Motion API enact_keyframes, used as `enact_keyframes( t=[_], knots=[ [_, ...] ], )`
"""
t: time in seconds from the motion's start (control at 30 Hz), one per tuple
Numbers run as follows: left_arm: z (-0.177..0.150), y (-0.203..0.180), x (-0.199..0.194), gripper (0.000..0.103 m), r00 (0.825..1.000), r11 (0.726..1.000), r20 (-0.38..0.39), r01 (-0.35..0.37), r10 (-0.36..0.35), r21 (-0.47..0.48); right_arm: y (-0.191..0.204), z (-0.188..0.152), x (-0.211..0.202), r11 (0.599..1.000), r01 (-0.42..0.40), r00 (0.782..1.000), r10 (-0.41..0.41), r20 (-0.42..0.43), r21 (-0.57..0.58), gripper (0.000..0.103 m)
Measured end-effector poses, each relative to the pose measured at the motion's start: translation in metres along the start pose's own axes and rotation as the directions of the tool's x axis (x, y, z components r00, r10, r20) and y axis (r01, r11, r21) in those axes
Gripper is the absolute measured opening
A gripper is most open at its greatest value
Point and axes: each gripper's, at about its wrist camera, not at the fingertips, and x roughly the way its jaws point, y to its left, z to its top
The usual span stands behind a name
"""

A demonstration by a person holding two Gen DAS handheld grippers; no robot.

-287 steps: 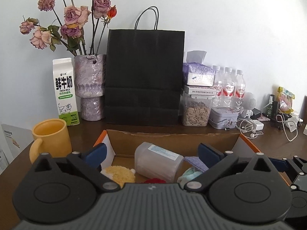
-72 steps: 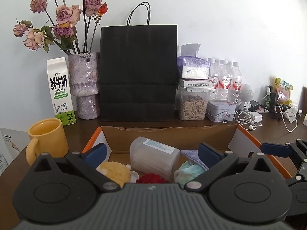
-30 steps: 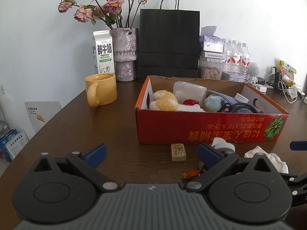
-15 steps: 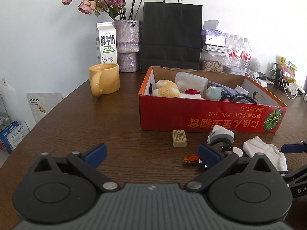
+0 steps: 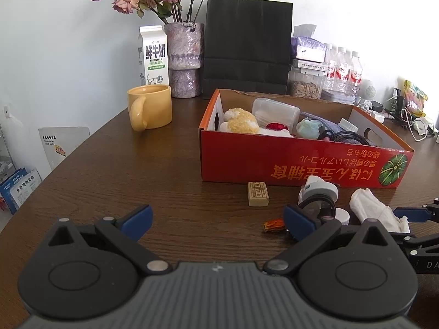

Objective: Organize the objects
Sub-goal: 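Grasp the white tissue with the right gripper while the left gripper grasps the tan wooden block, then carry the tissue and wooden block into the box and open both grippers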

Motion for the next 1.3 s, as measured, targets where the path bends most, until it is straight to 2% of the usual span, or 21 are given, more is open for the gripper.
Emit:
enact_keyframes(
  t=[0.4, 0.5, 0.57, 0.63, 0.77, 0.8, 0.83, 0.87, 0.9, 1.0, 1.3],
  knots=[
    [0.021, -0.012, 0.035, 0.103, 0.997, 1.000, -0.074, 0.027, -0.028, -0.013, -0.006, 0.000, -0.008, 0.996, 0.048, 0.996, -0.053, 0.069, 0.072, 0.059],
    [0.026, -0.016, 0.046, 0.099, 0.996, 1.000, -0.083, 0.024, -0.025, -0.008, -0.007, 0.001, -0.010, 0.994, 0.067, 0.994, -0.074, 0.083, 0.082, 0.059],
    [0.028, -0.021, 0.055, 0.090, 0.994, 1.000, -0.108, 0.010, -0.010, 0.001, -0.008, 0.001, -0.011, 0.993, 0.083, 0.991, -0.091, 0.094, 0.086, 0.059],
    [0.029, -0.024, 0.065, 0.076, 0.991, 1.000, -0.134, 0.008, -0.007, 0.004, -0.009, 0.001, -0.012, 0.992, 0.090, 0.990, -0.099, 0.099, 0.090, 0.059],
    [0.028, -0.028, 0.077, 0.072, 0.989, 1.000, -0.148, 0.020, -0.021, -0.007, -0.010, 0.001, -0.011, 0.991, 0.092, 0.990, -0.102, 0.102, 0.094, 0.059],
    [0.027, -0.029, 0.080, 0.064, 0.988, 1.000, -0.153, 0.024, -0.024, -0.007, -0.010, 0.002, -0.011, 0.992, 0.090, 0.990, -0.099, 0.100, 0.093, 0.059],
    [0.026, -0.030, 0.079, 0.051, 0.990, 1.000, -0.138, 0.017, -0.016, 0.005, -0.010, 0.002, -0.010, 0.992, 0.089, 0.990, -0.098, 0.098, 0.092, 0.059],
    [0.026, -0.032, 0.079, 0.042, 0.991, 1.000, -0.131, 0.021, -0.019, 0.014, -0.010, 0.002, -0.010, 0.992, 0.088, 0.990, -0.097, 0.098, 0.091, 0.059],
    [0.025, -0.032, 0.078, 0.021, 0.992, 0.999, -0.125, 0.036, -0.033, 0.017, -0.010, 0.001, -0.010, 0.992, 0.087, 0.990, -0.096, 0.099, 0.091, 0.059],
    [0.023, -0.034, 0.075, 0.021, 0.992, 0.999, -0.114, 0.050, -0.047, 0.021, -0.010, 0.001, -0.011, 0.992, 0.087, 0.991, -0.096, 0.098, 0.092, 0.059],
    [0.020, -0.033, 0.061, 0.021, 0.998, 1.000, -0.067, 0.022, -0.021, 0.013, -0.009, 0.000, -0.012, 0.992, 0.091, 0.989, -0.101, 0.104, 0.092, 0.059]
  ],
)
